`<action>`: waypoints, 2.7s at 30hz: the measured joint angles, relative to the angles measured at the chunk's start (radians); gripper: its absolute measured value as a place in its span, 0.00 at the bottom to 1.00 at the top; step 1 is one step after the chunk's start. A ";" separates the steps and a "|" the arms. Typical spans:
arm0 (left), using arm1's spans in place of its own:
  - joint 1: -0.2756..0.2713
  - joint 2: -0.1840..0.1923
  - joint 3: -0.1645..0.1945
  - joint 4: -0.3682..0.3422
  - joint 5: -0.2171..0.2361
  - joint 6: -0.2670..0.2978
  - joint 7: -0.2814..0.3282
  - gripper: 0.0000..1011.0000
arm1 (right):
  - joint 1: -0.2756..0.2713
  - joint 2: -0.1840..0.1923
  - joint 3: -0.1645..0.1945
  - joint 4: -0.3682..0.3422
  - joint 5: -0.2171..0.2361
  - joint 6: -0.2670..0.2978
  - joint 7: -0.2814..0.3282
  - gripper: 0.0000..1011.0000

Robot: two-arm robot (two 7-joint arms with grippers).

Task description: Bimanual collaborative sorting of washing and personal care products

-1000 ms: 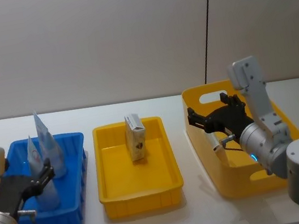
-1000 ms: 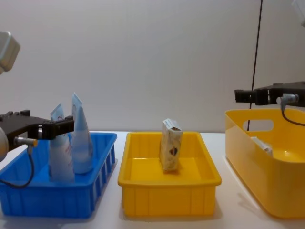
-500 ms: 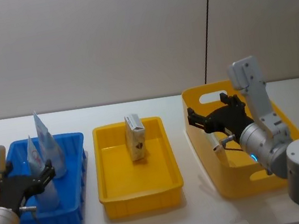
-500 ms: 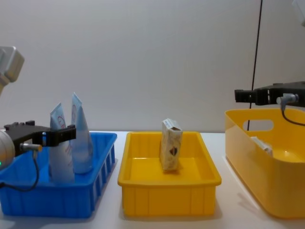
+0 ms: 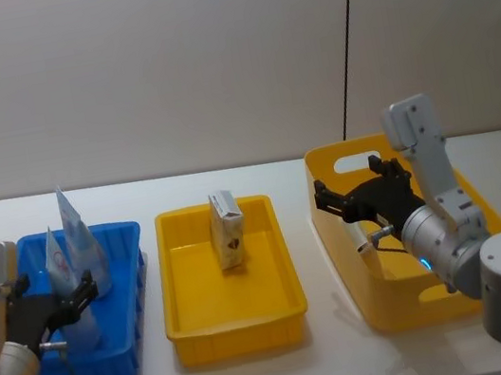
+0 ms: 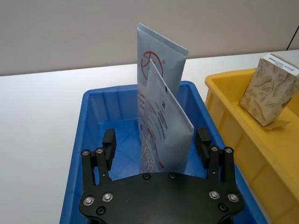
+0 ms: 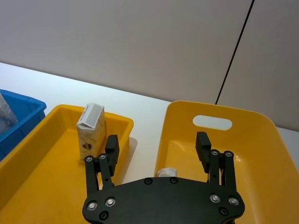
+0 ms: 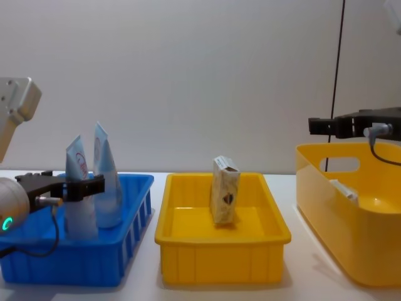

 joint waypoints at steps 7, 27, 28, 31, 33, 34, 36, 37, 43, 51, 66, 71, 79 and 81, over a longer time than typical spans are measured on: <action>-0.028 -0.014 0.000 0.048 0.007 -0.001 -0.010 0.96 | 0.000 0.000 0.000 0.000 0.000 0.000 0.000 0.99; -0.085 -0.029 0.002 0.136 0.025 -0.034 -0.064 0.38 | 0.000 0.000 0.000 0.000 0.000 0.000 0.000 0.99; -0.085 -0.029 0.002 0.137 0.025 -0.035 -0.067 0.36 | 0.000 0.000 0.000 0.000 0.000 0.000 0.000 0.99; -0.086 -0.026 0.002 0.138 0.027 -0.039 -0.078 0.33 | 0.000 0.000 0.000 0.000 0.000 0.000 0.000 0.99; -0.085 -0.023 0.001 0.131 0.029 -0.040 -0.084 0.30 | 0.000 0.000 0.000 0.000 0.000 0.000 0.000 0.99; -0.085 -0.022 0.000 0.128 0.029 -0.040 -0.086 0.30 | 0.000 0.000 0.000 0.000 0.000 0.000 0.000 0.99; -0.082 -0.019 -0.001 0.120 0.030 -0.040 -0.088 0.29 | 0.000 0.000 0.000 0.000 0.000 0.000 0.000 0.99; -0.078 -0.016 -0.002 0.109 0.031 -0.040 -0.090 0.28 | 0.000 0.000 0.000 0.000 0.000 0.000 0.000 0.99; -0.058 -0.003 -0.011 0.055 0.036 -0.036 -0.092 0.24 | 0.000 0.000 0.000 0.000 0.000 0.000 0.000 0.99; -0.006 0.022 -0.034 -0.076 0.039 -0.016 -0.088 0.22 | 0.000 0.000 0.000 0.000 0.000 0.000 0.000 0.99; 0.050 0.047 -0.054 -0.269 0.029 0.016 -0.116 0.22 | 0.000 0.000 0.000 0.000 0.000 0.000 0.000 0.99; 0.045 0.046 -0.042 -0.298 0.022 0.021 -0.147 0.22 | 0.000 0.000 0.000 0.000 0.000 0.000 0.000 0.99; 0.011 0.029 -0.004 -0.315 0.011 0.022 -0.210 0.22 | 0.000 0.000 0.000 0.000 0.000 0.000 0.000 0.99; 0.000 0.024 0.006 -0.315 0.009 0.022 -0.221 0.22 | 0.000 0.000 0.000 0.000 0.000 0.000 0.000 0.99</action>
